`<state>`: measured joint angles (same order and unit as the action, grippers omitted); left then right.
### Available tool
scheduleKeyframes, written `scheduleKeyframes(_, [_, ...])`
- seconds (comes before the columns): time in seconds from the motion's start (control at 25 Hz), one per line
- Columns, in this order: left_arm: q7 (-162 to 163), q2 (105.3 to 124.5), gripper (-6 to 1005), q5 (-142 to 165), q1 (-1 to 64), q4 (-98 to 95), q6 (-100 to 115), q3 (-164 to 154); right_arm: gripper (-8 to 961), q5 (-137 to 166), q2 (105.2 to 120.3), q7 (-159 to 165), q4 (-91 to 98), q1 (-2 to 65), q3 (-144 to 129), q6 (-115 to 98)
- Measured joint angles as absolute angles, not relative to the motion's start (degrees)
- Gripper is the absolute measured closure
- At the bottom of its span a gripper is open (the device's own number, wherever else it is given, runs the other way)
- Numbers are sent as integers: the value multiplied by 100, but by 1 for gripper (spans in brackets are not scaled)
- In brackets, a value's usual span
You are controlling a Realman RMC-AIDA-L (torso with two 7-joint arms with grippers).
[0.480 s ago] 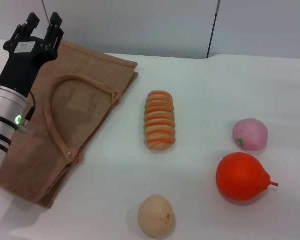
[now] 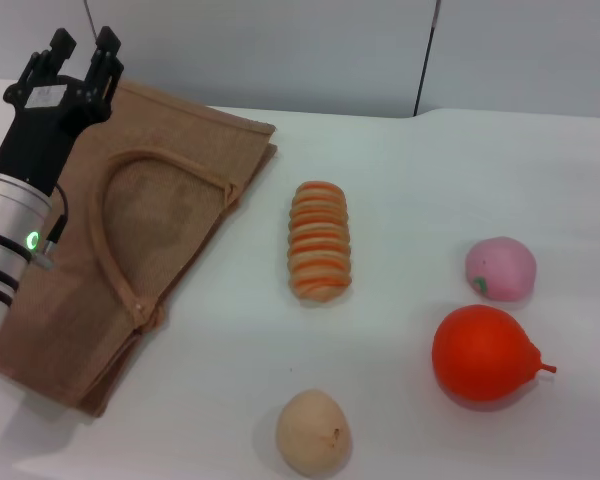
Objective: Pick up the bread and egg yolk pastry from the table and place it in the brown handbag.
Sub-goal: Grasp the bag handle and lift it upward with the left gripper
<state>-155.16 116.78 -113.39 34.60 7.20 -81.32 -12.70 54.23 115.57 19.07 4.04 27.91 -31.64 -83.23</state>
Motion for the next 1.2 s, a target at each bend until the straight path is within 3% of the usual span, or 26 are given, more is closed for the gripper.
scheduleKeyframes(0.36, [-12724, 11621, 428, -10691, 3276, -468, -7476, -1655, 158, 5423, 11549, 1907, 404, 2769, -3164, -8261])
scheduleKeyframes(0.72, [-9137, 11590, 429, -8154, 3144, -2532, -6784, -1831, 158, 5423, 11549, 1907, 404, 2784, -3164, -8193])
scheduleKeyframes(1.2, [-5538, 11540, 430, -3905, 3677, -4420, -6896, -1855, 157, 5423, 11542, 1907, 419, 2784, -3164, -8182])
